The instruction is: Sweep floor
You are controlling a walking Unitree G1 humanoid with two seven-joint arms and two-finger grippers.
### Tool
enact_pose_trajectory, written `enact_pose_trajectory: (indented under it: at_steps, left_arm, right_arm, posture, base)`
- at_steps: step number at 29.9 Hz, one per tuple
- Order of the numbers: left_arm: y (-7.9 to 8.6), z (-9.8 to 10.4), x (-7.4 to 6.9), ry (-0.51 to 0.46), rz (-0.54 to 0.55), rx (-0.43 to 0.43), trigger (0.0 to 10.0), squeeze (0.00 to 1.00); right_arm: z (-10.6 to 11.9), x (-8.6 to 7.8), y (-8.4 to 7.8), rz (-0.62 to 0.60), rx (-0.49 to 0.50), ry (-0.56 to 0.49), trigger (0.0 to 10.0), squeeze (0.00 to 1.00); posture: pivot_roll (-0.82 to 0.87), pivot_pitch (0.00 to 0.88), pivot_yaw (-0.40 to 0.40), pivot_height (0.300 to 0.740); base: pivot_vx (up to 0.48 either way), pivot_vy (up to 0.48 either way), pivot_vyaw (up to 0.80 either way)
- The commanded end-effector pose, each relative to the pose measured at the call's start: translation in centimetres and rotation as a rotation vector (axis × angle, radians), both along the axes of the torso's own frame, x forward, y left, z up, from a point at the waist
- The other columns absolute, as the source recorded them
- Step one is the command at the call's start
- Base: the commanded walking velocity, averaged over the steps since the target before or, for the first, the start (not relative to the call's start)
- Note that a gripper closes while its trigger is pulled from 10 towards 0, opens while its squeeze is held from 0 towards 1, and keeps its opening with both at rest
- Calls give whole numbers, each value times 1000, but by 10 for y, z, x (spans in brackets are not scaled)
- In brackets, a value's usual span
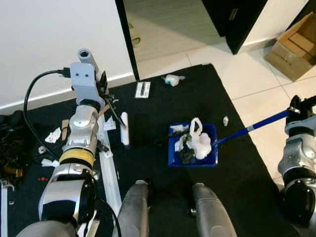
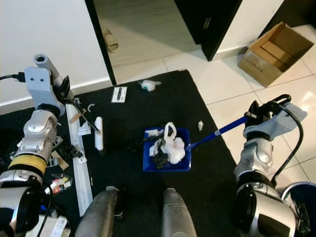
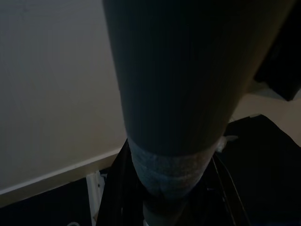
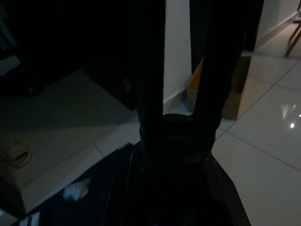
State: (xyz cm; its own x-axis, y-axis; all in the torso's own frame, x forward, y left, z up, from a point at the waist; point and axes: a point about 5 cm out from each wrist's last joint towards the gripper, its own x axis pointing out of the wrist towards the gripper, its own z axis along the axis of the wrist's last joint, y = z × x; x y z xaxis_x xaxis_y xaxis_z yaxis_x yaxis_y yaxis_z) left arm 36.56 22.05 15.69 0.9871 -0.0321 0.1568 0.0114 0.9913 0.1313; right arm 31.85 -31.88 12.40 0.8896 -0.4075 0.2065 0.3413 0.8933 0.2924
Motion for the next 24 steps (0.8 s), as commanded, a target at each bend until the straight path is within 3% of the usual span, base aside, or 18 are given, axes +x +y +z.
enact_pose_trajectory:
  at_steps: [1, 8, 24]
  left_arm:
    - [2, 4, 0, -27, -5, 5, 10000, 0]
    - [-3, 6, 1, -30, -35, -6, 10000, 0]
    - [-32, 17, 10, -51, -148, -19, 10000, 0]
  right_arm:
    - [10, -5, -12, -35, -20, -54, 10000, 0]
    - [12, -5, -14, -23, -39, -50, 10000, 0]
    - [8, 1, -4, 22, -55, -11, 10000, 0]
  posture:
    - [57, 331, 25, 740]
    - [72, 368, 33, 740]
    - [126, 469, 63, 740]
  base:
    - [0, 0, 0]
    - [0, 0, 0]
    - [0, 0, 0]
